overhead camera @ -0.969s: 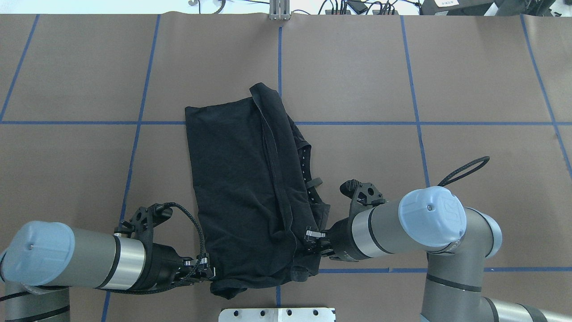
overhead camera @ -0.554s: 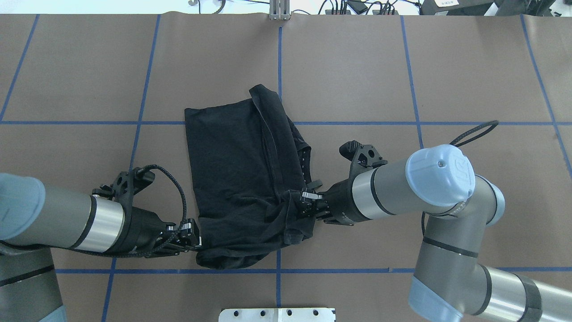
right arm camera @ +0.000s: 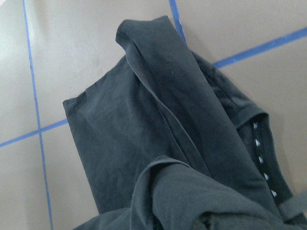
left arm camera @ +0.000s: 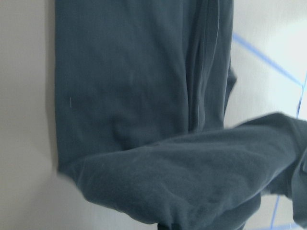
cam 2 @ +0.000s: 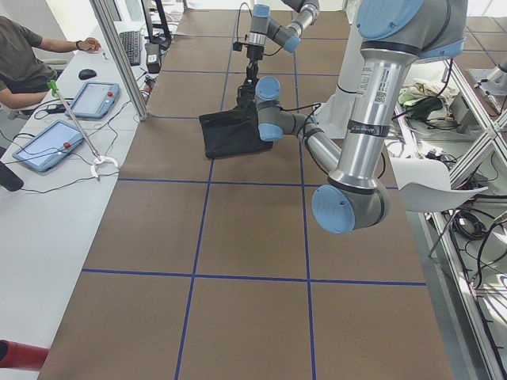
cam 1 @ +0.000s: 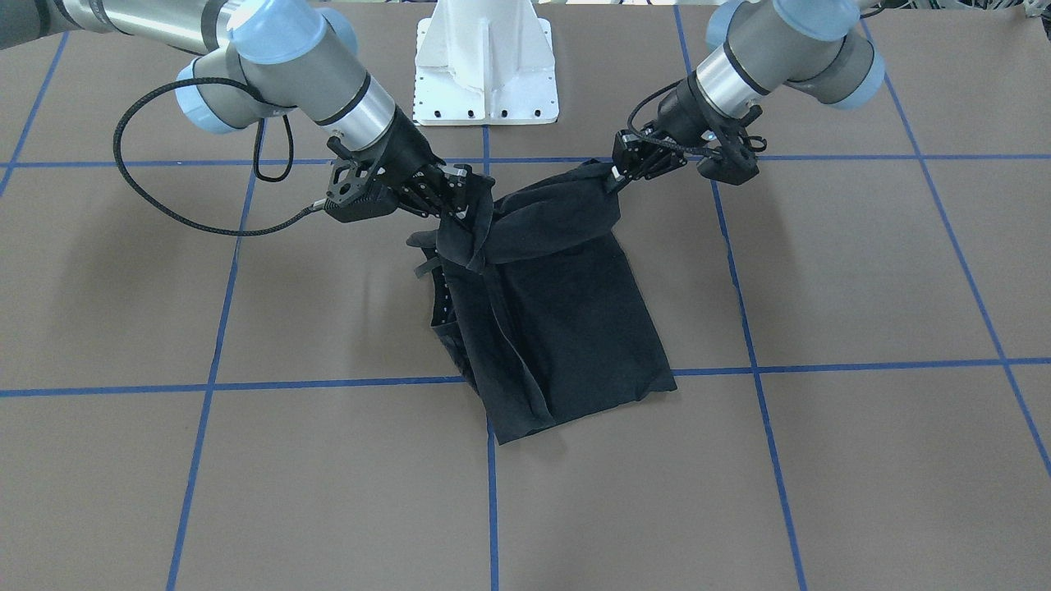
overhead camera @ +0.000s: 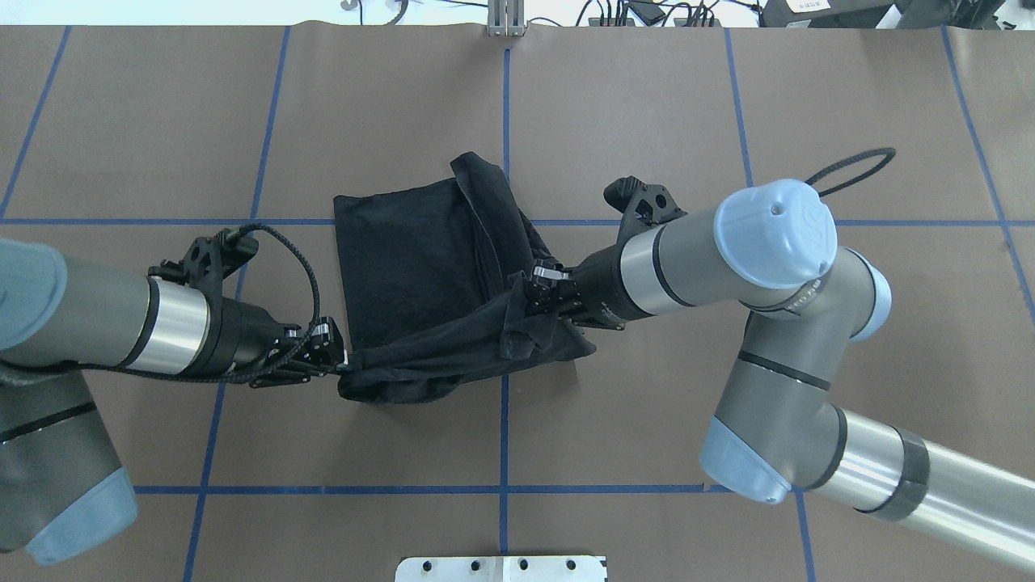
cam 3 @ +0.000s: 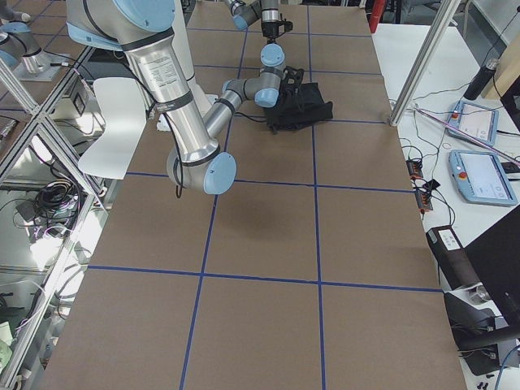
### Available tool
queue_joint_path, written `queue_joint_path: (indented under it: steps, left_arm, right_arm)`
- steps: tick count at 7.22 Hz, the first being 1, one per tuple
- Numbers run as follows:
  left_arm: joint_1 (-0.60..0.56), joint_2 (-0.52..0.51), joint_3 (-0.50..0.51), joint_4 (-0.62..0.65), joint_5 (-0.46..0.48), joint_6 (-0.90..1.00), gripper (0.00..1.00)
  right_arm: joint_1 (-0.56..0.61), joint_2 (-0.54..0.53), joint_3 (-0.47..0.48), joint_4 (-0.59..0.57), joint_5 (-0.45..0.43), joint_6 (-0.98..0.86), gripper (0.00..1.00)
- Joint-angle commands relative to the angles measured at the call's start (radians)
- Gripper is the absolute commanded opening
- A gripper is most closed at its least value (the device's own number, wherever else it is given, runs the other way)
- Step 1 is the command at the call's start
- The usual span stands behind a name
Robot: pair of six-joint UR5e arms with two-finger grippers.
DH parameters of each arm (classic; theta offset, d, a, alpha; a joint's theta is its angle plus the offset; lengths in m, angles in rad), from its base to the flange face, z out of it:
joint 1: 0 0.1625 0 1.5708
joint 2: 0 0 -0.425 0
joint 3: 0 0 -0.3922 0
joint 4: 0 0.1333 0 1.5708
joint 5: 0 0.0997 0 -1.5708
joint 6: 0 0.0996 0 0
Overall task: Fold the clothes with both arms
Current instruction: 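Lift the near edge with both grippers and fold it over toward the far edge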
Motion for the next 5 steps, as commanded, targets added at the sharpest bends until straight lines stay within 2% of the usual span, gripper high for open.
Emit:
queue_joint_path:
  steps: [1, 3, 5]
  left_arm:
    - [-0.092, -0.061, 0.122, -0.001, -0.017, 0.09, 0.0]
    - [-0.165, -0.06, 0.144, -0.001, -0.096, 0.125, 0.0]
    - [-0.171, -0.07, 0.206, -0.018, -0.104, 0.135, 0.0]
  right_arm:
    - [0.054, 0.163, -0.219, 0.005, -0.006, -0.062, 0.0]
    - [0.088, 0.217, -0.304, 0.005, -0.011, -0.105, 0.0]
    - [0.098, 0.236, -0.386, 0.044, -0.015, -0.159, 0.0]
